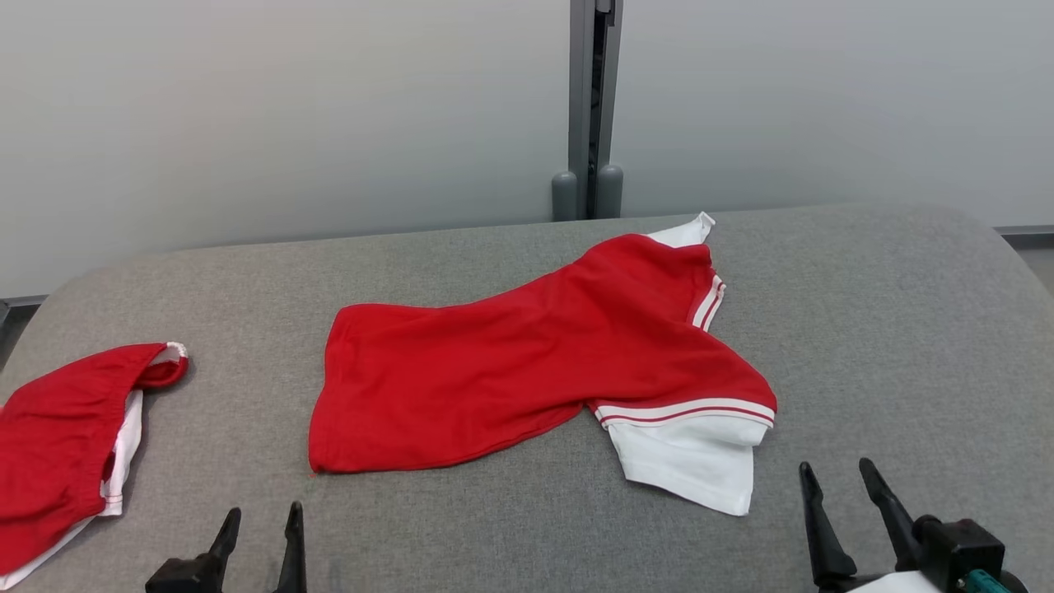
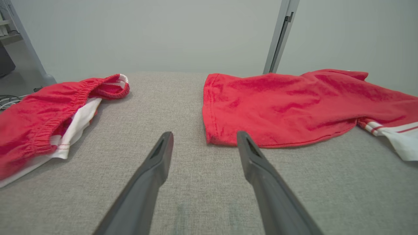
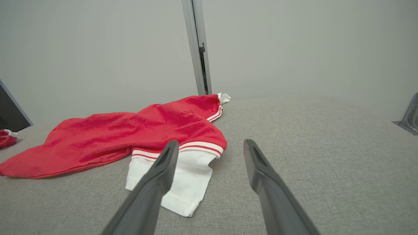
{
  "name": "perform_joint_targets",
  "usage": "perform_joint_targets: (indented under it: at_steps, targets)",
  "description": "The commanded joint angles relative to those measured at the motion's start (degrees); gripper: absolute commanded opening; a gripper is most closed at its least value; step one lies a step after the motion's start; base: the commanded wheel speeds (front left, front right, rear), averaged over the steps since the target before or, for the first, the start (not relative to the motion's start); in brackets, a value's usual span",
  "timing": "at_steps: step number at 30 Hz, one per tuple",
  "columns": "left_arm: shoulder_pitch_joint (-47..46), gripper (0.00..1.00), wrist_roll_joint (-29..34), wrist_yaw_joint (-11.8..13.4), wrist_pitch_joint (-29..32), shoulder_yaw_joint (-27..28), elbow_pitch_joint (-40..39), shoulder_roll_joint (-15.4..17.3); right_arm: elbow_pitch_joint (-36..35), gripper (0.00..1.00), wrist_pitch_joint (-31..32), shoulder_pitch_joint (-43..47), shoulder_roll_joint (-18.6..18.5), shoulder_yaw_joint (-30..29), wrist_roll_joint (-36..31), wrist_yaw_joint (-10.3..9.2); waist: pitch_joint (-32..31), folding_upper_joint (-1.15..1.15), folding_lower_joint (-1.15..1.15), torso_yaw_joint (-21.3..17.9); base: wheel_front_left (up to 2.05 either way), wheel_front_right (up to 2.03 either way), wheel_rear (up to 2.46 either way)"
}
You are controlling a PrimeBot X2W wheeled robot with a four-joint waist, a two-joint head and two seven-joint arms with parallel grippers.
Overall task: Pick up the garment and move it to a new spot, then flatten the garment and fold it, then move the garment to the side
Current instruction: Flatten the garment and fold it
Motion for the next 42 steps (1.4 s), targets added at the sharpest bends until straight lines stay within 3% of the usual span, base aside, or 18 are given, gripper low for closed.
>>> perform_joint_targets:
  at_steps: [1,11,27,28,29,31,32,42]
  targets:
    - [1.4,1.0,0.7,-0.23,-0.25,1.1,-0.57,-0.04,0.4,1.0,-0.01,1.09,-0.36,0.18,0.03,0.01,-0.62,0.0,0.0,0.44,0.0,0.0,0.0]
    - [0.91,1.0,3.07,-3.28,-0.25,2.8,-0.2,-2.09,4.18,1.0,-0.01,0.3,-0.32,4.23,2.21,0.01,2.31,0.0,0.0,1.08,0.0,0.0,0.0]
    - [-7.02,1.0,4.05,-6.91,-0.24,4.17,0.04,-3.57,13.25,1.0,-0.01,-8.23,-0.37,7.96,5.4,0.01,13.65,0.0,0.0,3.15,0.0,0.0,0.0]
    - [-7.36,1.0,4.08,-6.97,-0.19,4.34,0.12,-3.62,14.4,0.88,0.01,-8.5,-0.36,8.49,5.83,0.01,13.98,0.0,0.0,3.24,0.0,0.0,0.0]
    - [-7.72,1.0,4.14,-7.04,-0.19,4.53,0.18,-3.67,15.4,0.53,0.09,-8.89,-0.36,8.8,5.88,0.01,14.24,0.0,0.0,3.32,0.0,0.0,0.0]
    - [-8.05,1.0,4.3,-7.36,-0.19,4.87,0.3,-3.75,16.82,0.05,0.23,-9.19,-0.26,9.12,6.16,0.01,14.58,0.0,0.0,3.41,0.0,0.0,0.0]
    - [-8.17,1.0,4.25,-7.49,-0.19,5.03,0.38,-3.79,17.2,0.0,0.25,-9.25,-0.2,8.9,6.04,0.01,14.69,0.0,0.0,3.4,0.0,0.0,0.0]
    - [-7.85,1.0,3.61,-8.01,-0.19,5.77,1.1,-4.13,12.61,0.0,0.01,-7.64,-0.42,0.37,2.62,0.0,14.3,0.0,0.0,1.36,0.0,0.0,0.0]
